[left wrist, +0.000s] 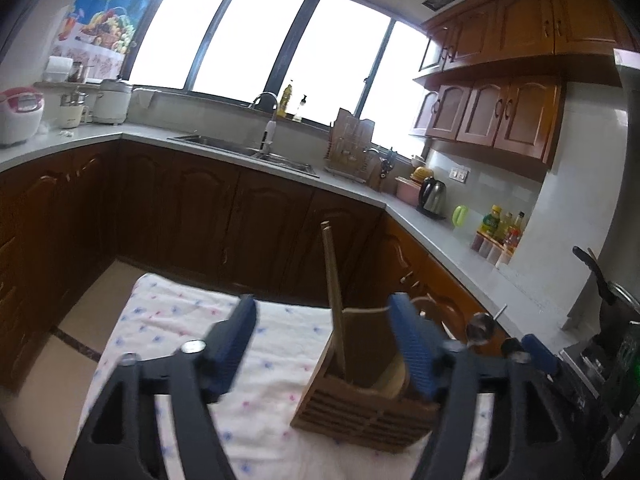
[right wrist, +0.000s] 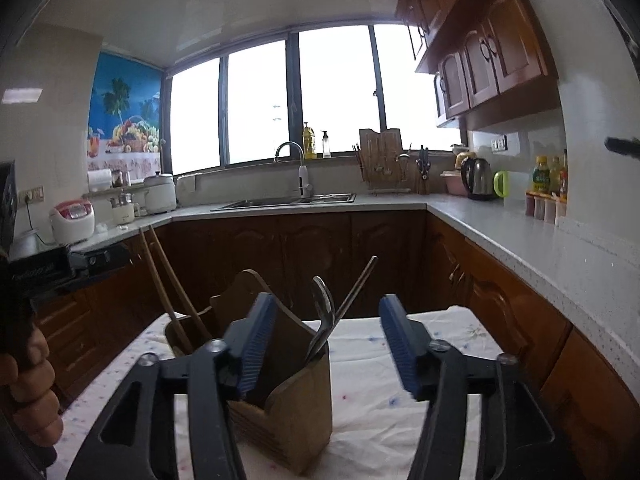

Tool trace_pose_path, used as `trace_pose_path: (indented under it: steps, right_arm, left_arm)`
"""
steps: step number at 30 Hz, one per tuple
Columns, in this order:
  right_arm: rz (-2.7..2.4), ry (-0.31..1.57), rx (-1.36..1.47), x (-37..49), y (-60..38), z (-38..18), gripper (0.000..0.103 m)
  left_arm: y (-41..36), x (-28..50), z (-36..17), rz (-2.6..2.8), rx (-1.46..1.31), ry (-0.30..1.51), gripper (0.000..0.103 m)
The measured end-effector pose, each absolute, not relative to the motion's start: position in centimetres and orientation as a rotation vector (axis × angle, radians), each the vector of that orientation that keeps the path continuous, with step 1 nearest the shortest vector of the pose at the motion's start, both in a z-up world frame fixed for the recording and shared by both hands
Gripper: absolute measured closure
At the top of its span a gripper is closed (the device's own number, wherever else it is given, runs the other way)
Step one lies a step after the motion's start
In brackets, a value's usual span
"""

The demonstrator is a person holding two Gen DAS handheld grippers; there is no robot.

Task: Organize utensils
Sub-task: 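Move both grippers back over the remaining utensils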

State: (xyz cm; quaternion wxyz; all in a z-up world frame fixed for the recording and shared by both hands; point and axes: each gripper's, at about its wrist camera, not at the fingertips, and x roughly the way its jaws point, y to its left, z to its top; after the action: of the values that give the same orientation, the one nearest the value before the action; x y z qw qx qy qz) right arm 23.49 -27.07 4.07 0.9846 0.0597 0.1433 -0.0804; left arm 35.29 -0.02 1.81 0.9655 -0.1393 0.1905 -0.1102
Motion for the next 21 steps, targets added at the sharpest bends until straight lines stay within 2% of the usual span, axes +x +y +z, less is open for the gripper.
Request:
trace_pose_path:
  steps: [4,6,12,21]
  right_arm:
    - [-0.133,0.3,0.158,21.7,-27.2,4.2,0.027]
    - [-0.11,0.31,0.174,20.7,-27.0,4.2,0.018]
    - [-0.049,0.34,0.22,17.5,-26.2,3.9,0.008]
    - [-0.013,0.387,0.233,13.5,-24.9,3.6,0.008]
  left_arm:
    - [1.0,32.4,1.6,-0.213,-0.289,0.406,0.022]
    - [1.5,30.9,1.4,-0.208,-0.289,0.424,0.022]
    - [3.3,26.7,1.3,-0.187,-0.293,0.472,0.02]
    - [4.9,22.1,1.0,-0.14,-0.29,0.551,0.02]
